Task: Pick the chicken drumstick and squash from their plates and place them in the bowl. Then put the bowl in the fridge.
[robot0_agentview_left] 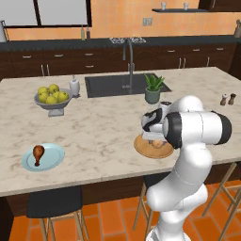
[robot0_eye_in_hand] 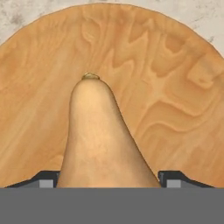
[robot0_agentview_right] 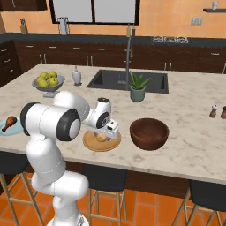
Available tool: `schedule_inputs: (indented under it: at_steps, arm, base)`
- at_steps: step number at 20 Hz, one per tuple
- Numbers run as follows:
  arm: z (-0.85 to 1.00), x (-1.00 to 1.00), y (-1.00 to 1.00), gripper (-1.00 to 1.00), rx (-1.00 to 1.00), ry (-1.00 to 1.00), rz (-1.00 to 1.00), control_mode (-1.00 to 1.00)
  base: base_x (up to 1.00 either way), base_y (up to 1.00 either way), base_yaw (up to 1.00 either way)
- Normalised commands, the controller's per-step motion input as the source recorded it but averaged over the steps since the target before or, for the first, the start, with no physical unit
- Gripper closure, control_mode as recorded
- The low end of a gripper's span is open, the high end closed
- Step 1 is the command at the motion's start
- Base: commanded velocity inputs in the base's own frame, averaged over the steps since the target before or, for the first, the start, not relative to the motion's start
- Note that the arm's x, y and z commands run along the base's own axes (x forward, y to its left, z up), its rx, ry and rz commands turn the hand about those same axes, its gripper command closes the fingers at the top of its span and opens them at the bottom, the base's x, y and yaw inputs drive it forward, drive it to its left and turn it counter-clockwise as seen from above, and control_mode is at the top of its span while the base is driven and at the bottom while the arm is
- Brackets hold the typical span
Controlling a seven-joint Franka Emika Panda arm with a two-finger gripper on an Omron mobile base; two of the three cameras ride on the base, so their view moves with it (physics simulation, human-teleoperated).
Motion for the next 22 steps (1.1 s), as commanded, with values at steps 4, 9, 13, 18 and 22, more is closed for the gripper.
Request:
schedule_inputs:
  at_steps: [4, 9, 13, 18, 22]
  arm:
    - [0.20, -0.01, -0.01, 1.00, 0.00, -0.05, 0.00, -1.00]
    - [0.88, -0.09, -0.23, 1.00, -0.02, -0.22, -0.03, -1.00]
    - [1.00, -0.36, -0.06, 1.00, -0.04, -0.14, -0.08, -1.00]
    - [1.00, -0.24, -0.10, 1.00, -0.08, -0.12, -0.12, -1.00]
    - [0.75, 0.00, -0.79, 1.00, 0.00, -0.01, -0.15, -1.00]
  base:
    - [0.00, 0.00, 0.00]
    - [0.00, 0.00, 0.00]
    - [0.00, 0.00, 0.00]
    - [0.00, 0.00, 0.00]
    - [0.00, 0.00, 0.00]
